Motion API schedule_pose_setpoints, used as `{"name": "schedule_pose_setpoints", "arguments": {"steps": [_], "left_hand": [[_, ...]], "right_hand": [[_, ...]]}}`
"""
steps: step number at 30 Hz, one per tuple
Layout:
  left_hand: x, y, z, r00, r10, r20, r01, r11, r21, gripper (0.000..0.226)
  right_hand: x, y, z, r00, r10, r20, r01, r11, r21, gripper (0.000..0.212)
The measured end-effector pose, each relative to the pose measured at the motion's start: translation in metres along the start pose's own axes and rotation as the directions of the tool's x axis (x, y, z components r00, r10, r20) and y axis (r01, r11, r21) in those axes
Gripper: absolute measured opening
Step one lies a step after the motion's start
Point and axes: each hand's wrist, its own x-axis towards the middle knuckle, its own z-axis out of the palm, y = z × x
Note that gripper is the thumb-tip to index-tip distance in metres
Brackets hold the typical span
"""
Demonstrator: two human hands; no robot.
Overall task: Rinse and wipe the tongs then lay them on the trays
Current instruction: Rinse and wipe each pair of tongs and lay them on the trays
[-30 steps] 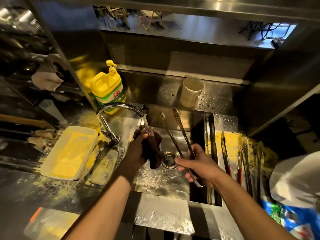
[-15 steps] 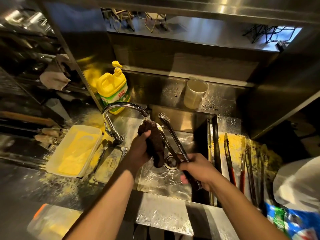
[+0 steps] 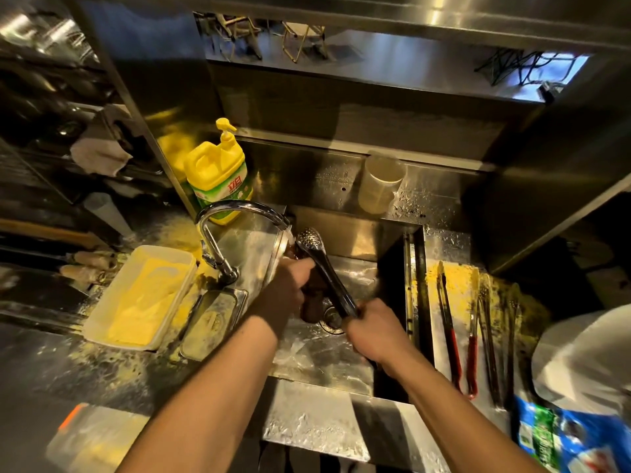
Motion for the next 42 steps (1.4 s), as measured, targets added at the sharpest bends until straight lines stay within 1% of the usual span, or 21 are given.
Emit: {"name": "schedule_pose_setpoints", "arguments": {"steps": [1, 2, 4, 6, 9, 12, 14, 15, 17, 19, 21, 25, 27, 29, 31, 32, 34, 35, 38, 40, 42], "left_hand": [[-0.001, -0.002, 0.001, 1.000, -0.025, -0.012, 0.025, 1.000, 0.004, 0.012], [0.001, -0.001, -0.001, 0.999, -0.033, -0.040, 0.033, 0.999, 0.012, 0.015], [0.012, 0.002, -0.009, 0.992, -0.014, -0.128, 0.019, 0.999, 0.040, 0.016], [0.013, -0.002, -0.009, 0.993, -0.029, -0.117, 0.031, 0.999, 0.016, 0.014], [0.002, -0.012, -0.003, 0.997, -0.079, -0.023, 0.079, 0.997, -0.025, 0.014], [0.014, -0.004, -0.010, 0.994, -0.068, -0.081, 0.064, 0.996, -0.057, 0.026], [0.019, -0.003, -0.010, 0.986, -0.031, -0.164, 0.025, 0.999, -0.036, 0.019], [0.015, -0.002, -0.006, 0.987, -0.028, -0.158, 0.024, 0.999, -0.027, 0.012], [0.011, -0.005, 0.000, 0.990, -0.054, -0.127, 0.052, 0.998, -0.019, 0.013], [0.018, -0.003, -0.005, 0.987, -0.061, -0.147, 0.062, 0.998, 0.003, 0.027], [0.029, -0.002, -0.012, 0.987, -0.021, -0.158, 0.023, 1.000, 0.005, 0.035], [0.026, 0.000, -0.007, 0.985, 0.009, -0.174, -0.005, 1.000, 0.027, 0.030], [0.027, 0.006, -0.012, 0.979, 0.046, -0.201, -0.049, 0.999, -0.006, 0.032], [0.032, 0.015, -0.022, 0.963, 0.109, -0.247, -0.103, 0.994, 0.035, 0.037], [0.032, 0.016, -0.030, 0.944, 0.174, -0.281, -0.170, 0.985, 0.039, 0.032], [0.028, 0.013, -0.031, 0.944, 0.177, -0.279, -0.175, 0.984, 0.029, 0.026], [0.018, 0.007, -0.029, 0.966, 0.127, -0.224, -0.131, 0.991, -0.004, 0.011], [0.014, 0.005, -0.028, 0.978, 0.092, -0.187, -0.099, 0.995, -0.028, 0.010], [0.008, -0.003, -0.028, 0.995, 0.007, -0.102, -0.012, 0.999, -0.046, 0.017], [0.004, -0.006, -0.030, 0.999, -0.023, -0.048, 0.020, 0.998, -0.058, 0.020], [-0.001, -0.011, -0.030, 0.998, -0.044, 0.053, 0.047, 0.996, -0.074, 0.028]], "right_hand": [[0.001, -0.002, 0.001, 1.000, -0.004, 0.000, 0.004, 1.000, -0.016, 0.010], [0.001, -0.003, 0.003, 1.000, -0.008, 0.009, 0.008, 1.000, -0.029, 0.010], [0.000, -0.001, 0.007, 0.999, 0.002, 0.038, -0.001, 1.000, -0.029, 0.009], [0.002, 0.002, 0.006, 0.999, 0.024, 0.046, -0.023, 0.999, -0.024, 0.009], [0.006, -0.001, 0.006, 0.999, 0.041, 0.034, -0.041, 0.999, 0.005, 0.010], [0.007, 0.000, 0.008, 0.998, 0.024, 0.065, -0.025, 1.000, 0.009, 0.011], [0.009, 0.001, 0.007, 0.998, 0.035, 0.061, -0.036, 0.999, 0.021, 0.011], [0.011, 0.001, 0.007, 0.998, 0.042, 0.050, -0.044, 0.998, 0.034, 0.010], [0.011, 0.000, 0.008, 0.998, 0.052, 0.041, -0.055, 0.997, 0.062, 0.007], [0.007, 0.002, 0.010, 0.997, 0.045, 0.065, -0.049, 0.997, 0.063, 0.009], [0.001, 0.006, 0.008, 0.996, 0.025, 0.082, -0.028, 0.999, 0.033, 0.014], [-0.005, 0.011, -0.008, 0.998, 0.004, 0.066, -0.002, 0.999, -0.034, 0.022], [-0.010, 0.016, -0.019, 0.997, 0.024, 0.078, -0.019, 0.997, -0.068, 0.017], [-0.014, 0.021, -0.031, 0.995, 0.060, 0.083, -0.059, 0.998, -0.009, 0.012], [-0.014, 0.022, -0.039, 0.994, 0.088, 0.072, -0.097, 0.986, 0.138, 0.009], [-0.013, 0.021, -0.042, 0.993, 0.104, 0.061, -0.115, 0.971, 0.211, 0.008], [-0.010, 0.015, -0.044, 0.988, 0.143, 0.062, -0.155, 0.928, 0.338, 0.010], [-0.010, 0.011, -0.044, 0.985, 0.160, 0.068, -0.174, 0.905, 0.388, 0.010], [-0.007, 0.007, -0.044, 0.983, 0.168, 0.073, -0.183, 0.871, 0.456, 0.008], [-0.007, 0.005, -0.041, 0.984, 0.169, 0.054, -0.175, 0.873, 0.455, 0.008], [-0.008, 0.003, -0.036, 0.984, 0.178, 0.022, -0.170, 0.884, 0.436, 0.007]]}}
